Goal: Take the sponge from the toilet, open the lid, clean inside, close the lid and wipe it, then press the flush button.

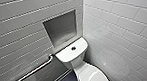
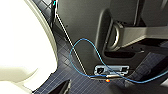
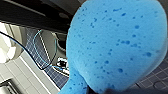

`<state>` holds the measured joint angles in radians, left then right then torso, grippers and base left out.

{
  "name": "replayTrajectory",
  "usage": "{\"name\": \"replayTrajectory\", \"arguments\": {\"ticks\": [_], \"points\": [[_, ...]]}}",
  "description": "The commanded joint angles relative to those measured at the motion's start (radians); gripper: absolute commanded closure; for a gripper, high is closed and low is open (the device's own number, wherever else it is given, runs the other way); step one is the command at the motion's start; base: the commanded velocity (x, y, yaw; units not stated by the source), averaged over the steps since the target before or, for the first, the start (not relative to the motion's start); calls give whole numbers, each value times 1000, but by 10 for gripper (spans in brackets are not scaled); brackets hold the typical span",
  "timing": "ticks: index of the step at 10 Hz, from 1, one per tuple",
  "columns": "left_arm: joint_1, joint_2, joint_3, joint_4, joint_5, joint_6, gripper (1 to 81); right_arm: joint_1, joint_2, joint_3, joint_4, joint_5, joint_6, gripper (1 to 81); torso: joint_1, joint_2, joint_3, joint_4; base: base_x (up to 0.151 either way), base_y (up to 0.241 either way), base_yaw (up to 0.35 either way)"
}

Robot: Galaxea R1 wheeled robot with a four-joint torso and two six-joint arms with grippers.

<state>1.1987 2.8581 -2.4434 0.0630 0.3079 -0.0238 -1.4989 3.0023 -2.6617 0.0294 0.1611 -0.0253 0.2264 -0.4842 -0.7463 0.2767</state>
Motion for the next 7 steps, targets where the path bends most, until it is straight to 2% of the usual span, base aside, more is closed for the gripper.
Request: {"name": "replayTrajectory", "arguments": {"ticks": [1, 2, 3, 5, 7], "points": [[46, 70, -80, 44, 86, 5, 10, -24, 8, 8, -8, -74, -1, 811, 0, 0, 0, 0, 0, 0, 0], [46, 74, -80, 44, 86, 7, 10, -25, 9, 8, -8, -74, -1, 811, 0, 0, 50, 0, 0, 0, 0], [49, 78, -80, 46, 86, 7, 10, -25, 9, 10, -8, -74, -1, 811, -64, 100, 87, 0, 0, 0, 0], [57, 80, -82, 46, 86, 7, 10, -25, 16, 8, -11, -74, -1, 811, -79, 121, 127, 0, 0, 0, 0], [65, 83, -83, 66, 71, 7, 10, -25, 17, 8, -12, -74, -1, 811, -122, 187, 194, 0, 0, 0, 0]]}}
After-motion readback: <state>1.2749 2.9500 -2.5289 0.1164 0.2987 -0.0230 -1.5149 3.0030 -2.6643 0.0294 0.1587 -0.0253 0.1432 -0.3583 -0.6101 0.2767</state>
